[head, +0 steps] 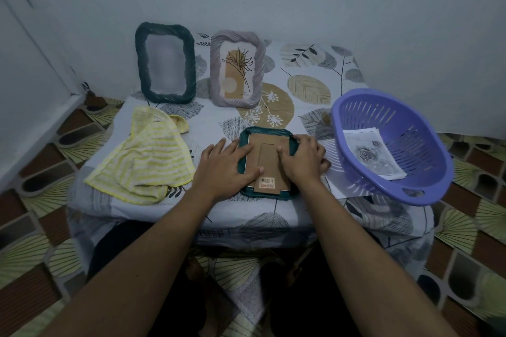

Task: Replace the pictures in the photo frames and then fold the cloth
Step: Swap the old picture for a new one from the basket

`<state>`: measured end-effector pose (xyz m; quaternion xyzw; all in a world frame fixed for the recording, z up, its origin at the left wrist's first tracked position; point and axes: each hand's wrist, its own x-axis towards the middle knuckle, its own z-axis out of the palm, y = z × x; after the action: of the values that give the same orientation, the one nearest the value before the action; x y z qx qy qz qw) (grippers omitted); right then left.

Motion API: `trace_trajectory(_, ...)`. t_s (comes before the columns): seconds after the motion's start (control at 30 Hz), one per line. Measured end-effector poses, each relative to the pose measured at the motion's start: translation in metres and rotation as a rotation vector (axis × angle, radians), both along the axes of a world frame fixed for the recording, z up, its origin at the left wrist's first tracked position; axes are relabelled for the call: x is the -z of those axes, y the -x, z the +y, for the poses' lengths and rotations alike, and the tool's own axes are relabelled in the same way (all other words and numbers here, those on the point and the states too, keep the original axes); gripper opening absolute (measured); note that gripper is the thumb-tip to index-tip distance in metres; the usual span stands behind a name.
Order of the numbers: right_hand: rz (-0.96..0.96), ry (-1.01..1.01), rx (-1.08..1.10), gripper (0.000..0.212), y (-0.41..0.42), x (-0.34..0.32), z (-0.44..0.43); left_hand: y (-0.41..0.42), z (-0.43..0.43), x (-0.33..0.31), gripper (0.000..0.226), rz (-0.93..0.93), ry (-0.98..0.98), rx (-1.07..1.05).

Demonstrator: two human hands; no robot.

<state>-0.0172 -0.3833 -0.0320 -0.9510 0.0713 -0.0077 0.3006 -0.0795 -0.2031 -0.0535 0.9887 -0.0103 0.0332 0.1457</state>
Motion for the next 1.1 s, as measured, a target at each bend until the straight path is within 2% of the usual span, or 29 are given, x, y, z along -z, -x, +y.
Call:
trace_trajectory(0.9, 0.021, -0.078, 0.005, 0.038, -0.0028, -0.0027, 0.001, -0.0031, 0.0019, 0.002, 0.078, 0.007, 0.022, -0.004)
trace_trajectory(1.1, 0.035, -0.044, 0.001, 0.045, -0.0039, -0.0007, -0.0012, -0.0026, 0.0017, 0.0018, 0.079, 0.002, 0.023, -0.001)
